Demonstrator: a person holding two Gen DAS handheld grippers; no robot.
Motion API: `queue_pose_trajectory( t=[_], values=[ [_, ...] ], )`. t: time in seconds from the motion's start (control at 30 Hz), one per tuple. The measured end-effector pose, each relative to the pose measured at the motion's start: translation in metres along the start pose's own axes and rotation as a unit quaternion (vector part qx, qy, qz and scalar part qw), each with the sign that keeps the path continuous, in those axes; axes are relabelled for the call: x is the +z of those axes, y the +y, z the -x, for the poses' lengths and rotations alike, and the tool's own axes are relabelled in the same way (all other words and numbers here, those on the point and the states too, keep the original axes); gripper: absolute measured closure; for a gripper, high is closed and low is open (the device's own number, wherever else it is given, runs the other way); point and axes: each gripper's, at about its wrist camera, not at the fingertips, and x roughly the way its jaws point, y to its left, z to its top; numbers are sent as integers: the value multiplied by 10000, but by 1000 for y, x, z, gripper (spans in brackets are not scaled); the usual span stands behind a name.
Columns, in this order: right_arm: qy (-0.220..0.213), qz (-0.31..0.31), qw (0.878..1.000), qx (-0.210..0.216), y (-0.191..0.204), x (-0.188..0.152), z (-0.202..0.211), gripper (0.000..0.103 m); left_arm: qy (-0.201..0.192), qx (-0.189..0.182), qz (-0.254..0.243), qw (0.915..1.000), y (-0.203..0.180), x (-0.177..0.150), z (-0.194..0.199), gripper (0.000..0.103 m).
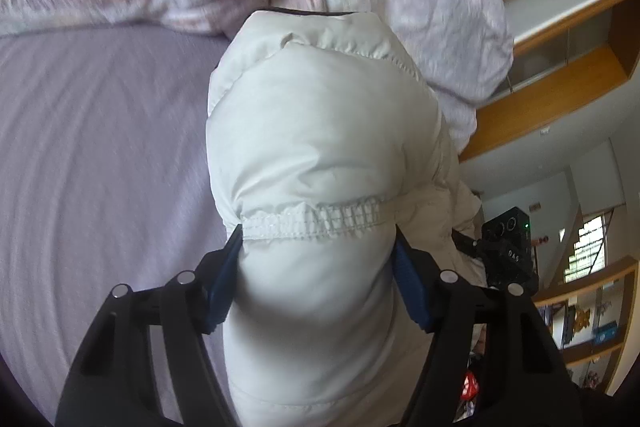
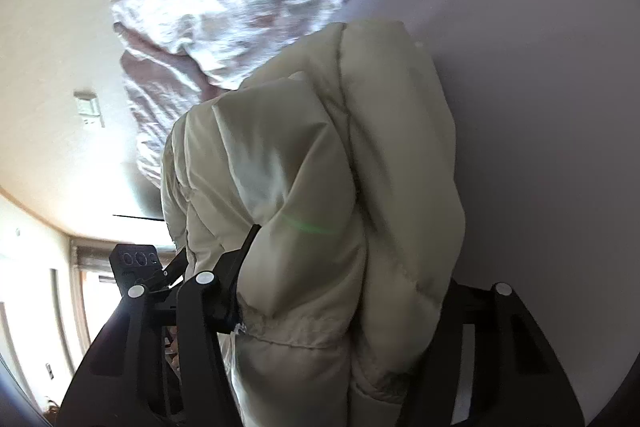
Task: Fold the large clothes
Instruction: 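Grasp the beige jacket bundle with both grippers and lift and turn it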
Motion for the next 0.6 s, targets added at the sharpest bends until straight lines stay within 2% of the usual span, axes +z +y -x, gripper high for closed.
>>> queue_pose_trajectory(
  t=[0.27, 0.43, 0.6],
  values=[
    [354, 292, 9981, 401, 47, 22, -58, 48, -560, 281, 149, 9979, 32, 27, 45, 35],
    [577, 444, 9966, 376, 68, 31, -91, 48, -770, 507, 372, 9950, 62, 40, 55, 35],
    [604, 574, 9959, 358, 81, 37, -102, 48, -853, 654, 441, 9932, 83, 47, 55, 35]
  ],
)
